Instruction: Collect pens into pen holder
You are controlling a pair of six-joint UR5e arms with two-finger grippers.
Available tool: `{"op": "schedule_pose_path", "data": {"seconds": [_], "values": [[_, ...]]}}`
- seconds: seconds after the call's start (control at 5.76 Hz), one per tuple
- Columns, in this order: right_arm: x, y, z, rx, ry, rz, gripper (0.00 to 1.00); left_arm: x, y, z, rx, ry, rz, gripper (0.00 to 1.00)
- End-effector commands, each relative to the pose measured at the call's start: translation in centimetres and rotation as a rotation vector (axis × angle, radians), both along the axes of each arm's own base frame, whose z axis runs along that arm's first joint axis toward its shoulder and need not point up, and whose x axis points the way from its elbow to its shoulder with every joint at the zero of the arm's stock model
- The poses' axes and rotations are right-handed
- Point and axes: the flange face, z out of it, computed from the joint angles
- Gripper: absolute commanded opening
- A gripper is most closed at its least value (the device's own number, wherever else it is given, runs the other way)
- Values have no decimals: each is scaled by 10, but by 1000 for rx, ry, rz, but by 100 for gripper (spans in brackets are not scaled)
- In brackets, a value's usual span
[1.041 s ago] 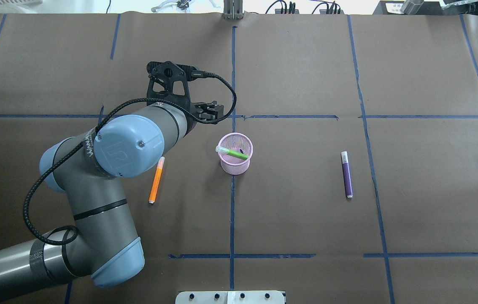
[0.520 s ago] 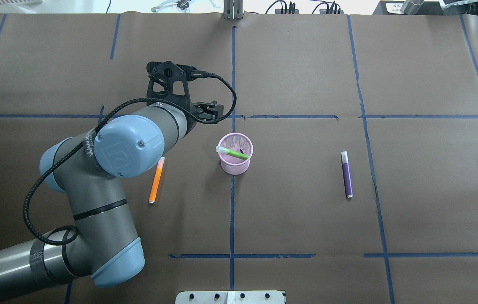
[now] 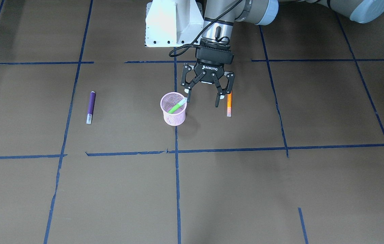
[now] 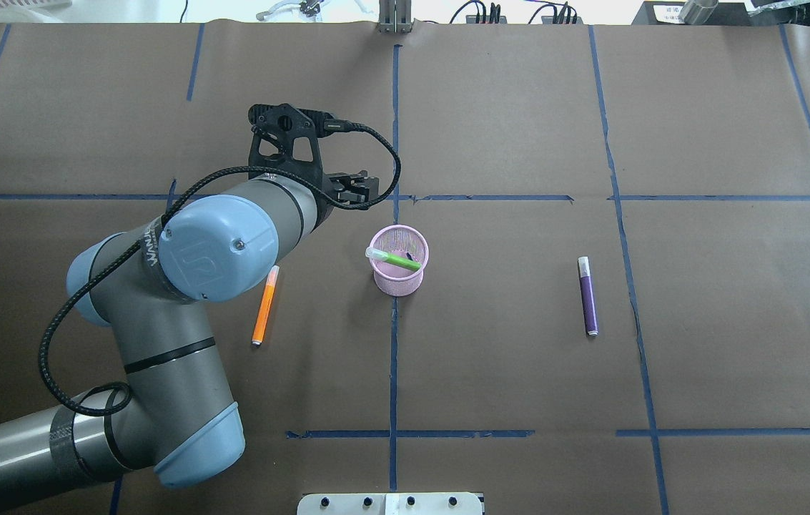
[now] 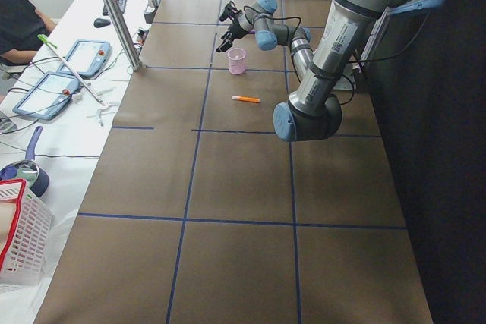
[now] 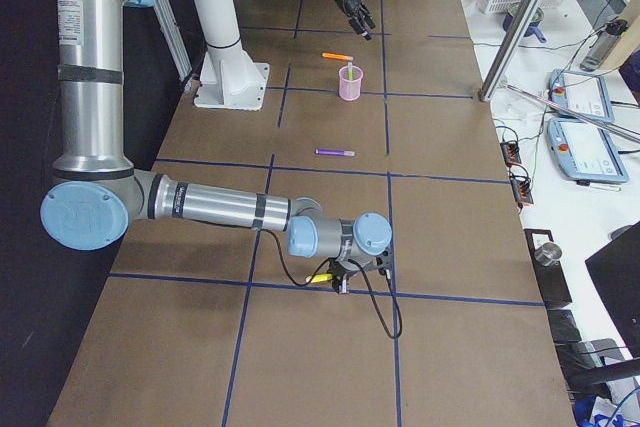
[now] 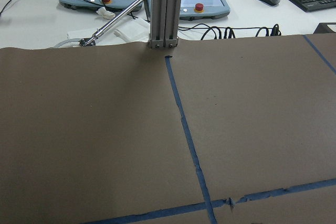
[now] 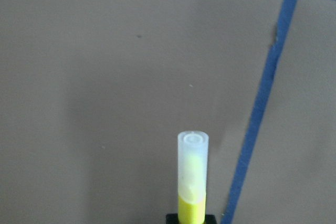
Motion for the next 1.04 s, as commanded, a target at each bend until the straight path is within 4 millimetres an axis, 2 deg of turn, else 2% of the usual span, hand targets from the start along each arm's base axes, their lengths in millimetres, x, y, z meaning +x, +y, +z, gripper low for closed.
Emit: {"op": "schedule_pose_path", "data": {"seconds": [0.0,0.17,0.35,0.52,0.87], "values": [[-7,-7,-129,173,-52,58,0,1,1,0,-1,0,1,87],[-41,-16,-200,336,-68,31,0,1,0,3,-2,-4,1,87],[-98,-27,-267,343,-98,125,2,1,0,2,-2,-2,1,87],[-158,-18,-314,434,-119,220,2,1,0,2,-3,-1,2,87],[-238,-2,-394,552,-258,377,0,1,-1,10,-5,-16,3,87]]}}
